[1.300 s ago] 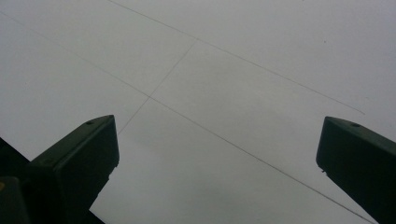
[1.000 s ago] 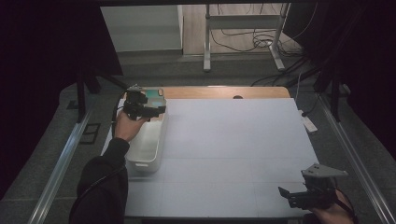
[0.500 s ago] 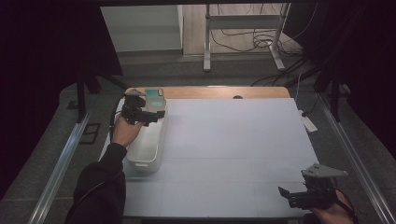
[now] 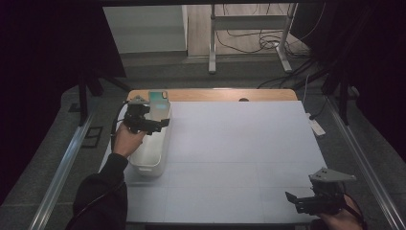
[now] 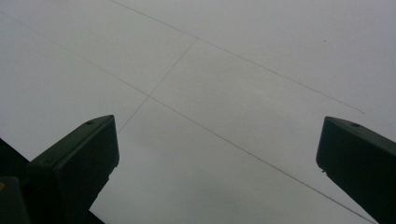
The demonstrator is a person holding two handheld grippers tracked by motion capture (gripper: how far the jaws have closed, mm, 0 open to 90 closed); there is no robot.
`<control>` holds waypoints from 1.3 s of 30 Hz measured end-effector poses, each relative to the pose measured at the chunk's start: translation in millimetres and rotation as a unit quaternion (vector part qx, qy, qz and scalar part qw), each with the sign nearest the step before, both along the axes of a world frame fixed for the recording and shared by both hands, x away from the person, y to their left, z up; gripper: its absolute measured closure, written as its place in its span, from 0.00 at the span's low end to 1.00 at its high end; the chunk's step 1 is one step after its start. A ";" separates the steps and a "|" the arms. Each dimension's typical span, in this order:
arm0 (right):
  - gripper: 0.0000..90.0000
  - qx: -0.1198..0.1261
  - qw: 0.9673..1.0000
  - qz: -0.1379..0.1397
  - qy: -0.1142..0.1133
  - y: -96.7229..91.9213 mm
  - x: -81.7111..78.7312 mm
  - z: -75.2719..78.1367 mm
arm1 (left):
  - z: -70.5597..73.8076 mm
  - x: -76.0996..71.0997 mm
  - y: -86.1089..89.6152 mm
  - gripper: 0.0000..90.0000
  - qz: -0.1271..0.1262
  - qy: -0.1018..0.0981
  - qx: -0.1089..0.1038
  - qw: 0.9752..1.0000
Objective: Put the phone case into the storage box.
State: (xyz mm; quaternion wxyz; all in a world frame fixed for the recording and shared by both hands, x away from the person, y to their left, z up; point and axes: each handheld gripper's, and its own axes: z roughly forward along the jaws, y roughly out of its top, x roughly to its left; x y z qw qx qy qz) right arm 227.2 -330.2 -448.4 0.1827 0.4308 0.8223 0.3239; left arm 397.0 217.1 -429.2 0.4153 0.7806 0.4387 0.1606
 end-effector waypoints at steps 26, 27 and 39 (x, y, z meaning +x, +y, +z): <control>0.00 0.003 1.000 -0.005 -0.003 -1.2 -0.2 0.5 | -7.2 -31.2 -3.6 0.00 -0.014 -0.014 -0.008 1.000; 0.00 0.003 1.000 -0.005 -0.003 -1.2 -0.2 0.5 | -7.2 -31.2 -3.6 0.00 -0.014 -0.014 -0.008 1.000; 0.00 0.004 1.000 -0.005 -0.004 -1.4 -0.4 0.7 | -8.2 -45.7 -5.7 0.00 -0.014 -0.026 -0.008 1.000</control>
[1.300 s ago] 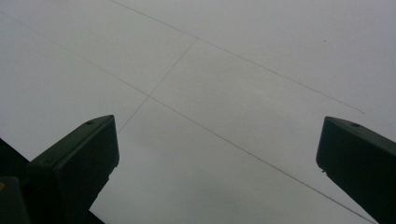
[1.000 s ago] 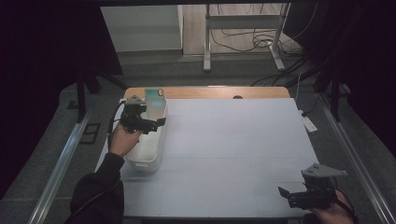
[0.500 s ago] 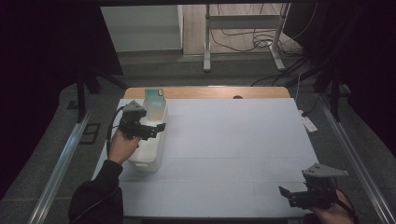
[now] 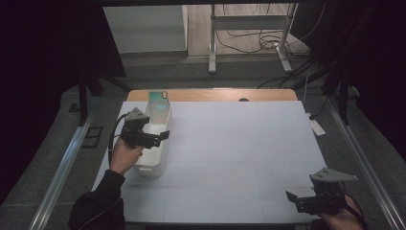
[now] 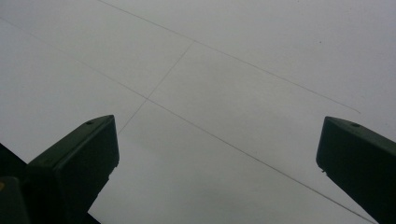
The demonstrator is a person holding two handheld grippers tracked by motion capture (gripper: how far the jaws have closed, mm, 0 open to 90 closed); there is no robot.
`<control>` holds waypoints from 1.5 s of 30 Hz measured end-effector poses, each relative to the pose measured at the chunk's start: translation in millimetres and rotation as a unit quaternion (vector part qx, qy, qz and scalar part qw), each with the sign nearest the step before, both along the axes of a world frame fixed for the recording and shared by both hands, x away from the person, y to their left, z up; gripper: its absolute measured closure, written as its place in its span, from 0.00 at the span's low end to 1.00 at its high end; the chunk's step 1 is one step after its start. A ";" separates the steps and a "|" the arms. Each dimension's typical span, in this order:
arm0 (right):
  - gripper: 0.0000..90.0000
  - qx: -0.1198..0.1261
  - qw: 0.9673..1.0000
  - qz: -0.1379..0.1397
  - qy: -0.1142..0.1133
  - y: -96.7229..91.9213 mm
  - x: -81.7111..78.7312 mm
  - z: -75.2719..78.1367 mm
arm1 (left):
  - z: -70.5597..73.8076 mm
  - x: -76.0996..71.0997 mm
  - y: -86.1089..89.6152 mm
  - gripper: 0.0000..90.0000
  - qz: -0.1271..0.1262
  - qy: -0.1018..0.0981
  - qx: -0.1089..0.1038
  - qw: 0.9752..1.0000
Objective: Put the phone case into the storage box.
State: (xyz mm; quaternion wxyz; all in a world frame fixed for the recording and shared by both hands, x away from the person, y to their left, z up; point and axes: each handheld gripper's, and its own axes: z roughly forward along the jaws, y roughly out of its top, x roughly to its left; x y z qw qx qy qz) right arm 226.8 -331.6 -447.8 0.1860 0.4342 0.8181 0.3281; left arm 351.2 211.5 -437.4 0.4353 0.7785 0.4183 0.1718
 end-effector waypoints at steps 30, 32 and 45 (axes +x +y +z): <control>0.00 0.003 1.000 -0.001 -0.001 -0.2 -0.4 0.3 | 0.7 -34.3 -8.1 0.00 0.002 -0.011 0.012 1.000; 0.00 0.004 1.000 -0.001 -0.002 -0.1 -0.5 0.4 | 0.1 -37.2 -8.0 0.00 0.003 -0.011 0.013 1.000; 0.00 0.004 1.000 -0.004 -0.004 -0.5 -0.9 0.6 | -0.1 -55.3 -5.7 0.00 0.006 -0.010 0.009 1.000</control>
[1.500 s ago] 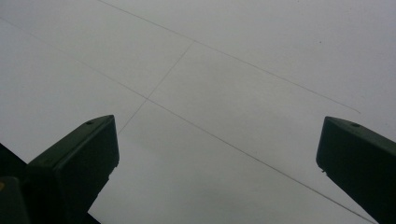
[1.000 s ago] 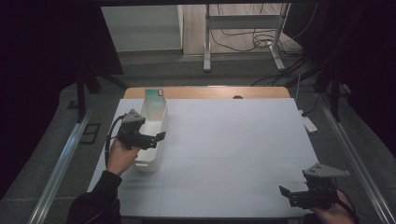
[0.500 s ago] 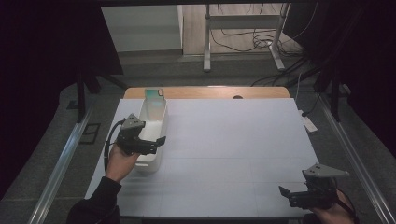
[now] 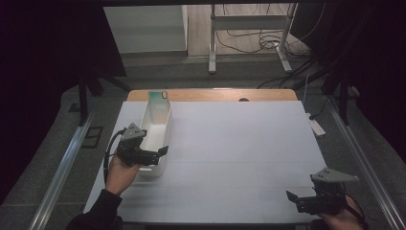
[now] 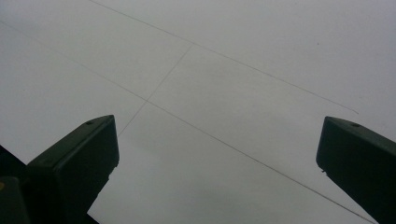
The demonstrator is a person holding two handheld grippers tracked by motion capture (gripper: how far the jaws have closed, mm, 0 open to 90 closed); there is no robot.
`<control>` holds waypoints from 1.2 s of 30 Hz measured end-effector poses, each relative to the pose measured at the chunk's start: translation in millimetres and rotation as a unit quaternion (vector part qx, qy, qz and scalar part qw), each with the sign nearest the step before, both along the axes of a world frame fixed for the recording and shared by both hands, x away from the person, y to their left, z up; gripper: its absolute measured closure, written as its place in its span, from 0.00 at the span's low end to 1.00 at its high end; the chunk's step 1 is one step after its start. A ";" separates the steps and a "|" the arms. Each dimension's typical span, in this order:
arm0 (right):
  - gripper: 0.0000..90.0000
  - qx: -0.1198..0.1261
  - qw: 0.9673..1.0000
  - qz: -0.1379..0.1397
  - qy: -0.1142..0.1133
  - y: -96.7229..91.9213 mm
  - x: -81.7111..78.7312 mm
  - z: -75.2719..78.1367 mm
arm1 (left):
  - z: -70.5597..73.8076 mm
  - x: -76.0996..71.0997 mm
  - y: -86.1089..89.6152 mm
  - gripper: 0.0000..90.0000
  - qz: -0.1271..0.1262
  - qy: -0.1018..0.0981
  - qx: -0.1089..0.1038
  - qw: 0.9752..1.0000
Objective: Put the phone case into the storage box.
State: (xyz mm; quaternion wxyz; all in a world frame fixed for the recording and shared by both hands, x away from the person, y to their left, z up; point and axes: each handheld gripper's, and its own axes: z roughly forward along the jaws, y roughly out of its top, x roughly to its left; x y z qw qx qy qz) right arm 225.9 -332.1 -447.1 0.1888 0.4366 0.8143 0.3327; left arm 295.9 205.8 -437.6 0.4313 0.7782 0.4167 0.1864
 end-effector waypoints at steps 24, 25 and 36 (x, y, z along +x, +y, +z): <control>0.00 -0.003 1.000 0.000 0.002 0.6 -0.1 0.0 | -3.1 -36.1 9.7 0.00 0.008 0.002 -0.015 1.000; 0.00 -0.002 1.000 0.000 0.001 0.7 0.0 -0.2 | -3.2 -37.4 10.4 0.00 0.009 0.002 -0.016 1.000; 0.00 -0.004 1.000 0.000 0.002 0.9 0.0 -0.1 | -5.7 -56.1 19.4 0.00 0.019 0.001 -0.016 1.000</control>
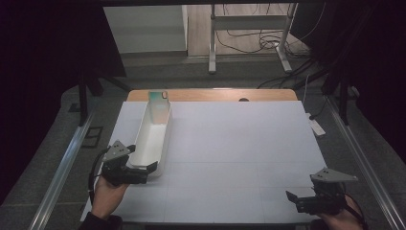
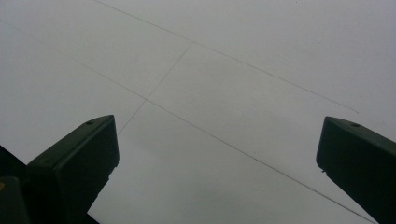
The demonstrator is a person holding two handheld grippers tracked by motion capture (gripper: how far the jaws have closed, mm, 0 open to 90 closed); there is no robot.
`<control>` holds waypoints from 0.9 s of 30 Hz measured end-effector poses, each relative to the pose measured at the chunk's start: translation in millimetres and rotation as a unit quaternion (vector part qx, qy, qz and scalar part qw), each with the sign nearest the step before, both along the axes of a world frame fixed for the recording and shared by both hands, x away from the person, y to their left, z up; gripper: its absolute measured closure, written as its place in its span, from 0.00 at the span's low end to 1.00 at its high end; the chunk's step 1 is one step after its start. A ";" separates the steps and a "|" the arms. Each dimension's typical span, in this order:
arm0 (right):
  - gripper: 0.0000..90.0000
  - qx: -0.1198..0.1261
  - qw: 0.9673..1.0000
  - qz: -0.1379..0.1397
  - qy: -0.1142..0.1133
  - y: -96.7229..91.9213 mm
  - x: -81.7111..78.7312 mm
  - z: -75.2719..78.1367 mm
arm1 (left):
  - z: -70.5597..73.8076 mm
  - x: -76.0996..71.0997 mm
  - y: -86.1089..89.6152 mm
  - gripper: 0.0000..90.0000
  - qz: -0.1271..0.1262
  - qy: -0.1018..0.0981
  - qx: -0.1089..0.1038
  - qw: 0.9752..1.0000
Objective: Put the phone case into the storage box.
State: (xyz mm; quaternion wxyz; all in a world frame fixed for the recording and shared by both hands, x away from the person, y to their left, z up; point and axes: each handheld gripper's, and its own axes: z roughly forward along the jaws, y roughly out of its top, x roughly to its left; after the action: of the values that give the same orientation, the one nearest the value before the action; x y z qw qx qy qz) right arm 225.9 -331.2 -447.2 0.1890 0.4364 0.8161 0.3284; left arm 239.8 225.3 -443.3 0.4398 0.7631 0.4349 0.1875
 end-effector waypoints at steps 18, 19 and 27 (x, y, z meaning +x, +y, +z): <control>0.00 -0.002 1.000 0.000 0.001 0.4 0.2 -0.2 | -5.2 -25.9 12.2 0.00 0.017 0.007 0.009 1.000; 0.00 -0.002 1.000 0.000 0.001 0.4 0.2 -0.2 | -5.5 -27.2 13.0 0.00 0.017 0.008 0.008 1.000; 0.00 -0.003 1.000 0.000 0.002 0.8 0.4 -0.4 | -8.8 -37.4 18.6 0.00 0.025 0.014 0.008 1.000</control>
State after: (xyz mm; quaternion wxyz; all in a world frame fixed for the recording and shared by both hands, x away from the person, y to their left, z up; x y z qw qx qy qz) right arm 226.3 -330.4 -447.6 0.1892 0.4365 0.8173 0.3250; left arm 202.4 243.9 -452.1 0.4222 0.7584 0.4584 0.1910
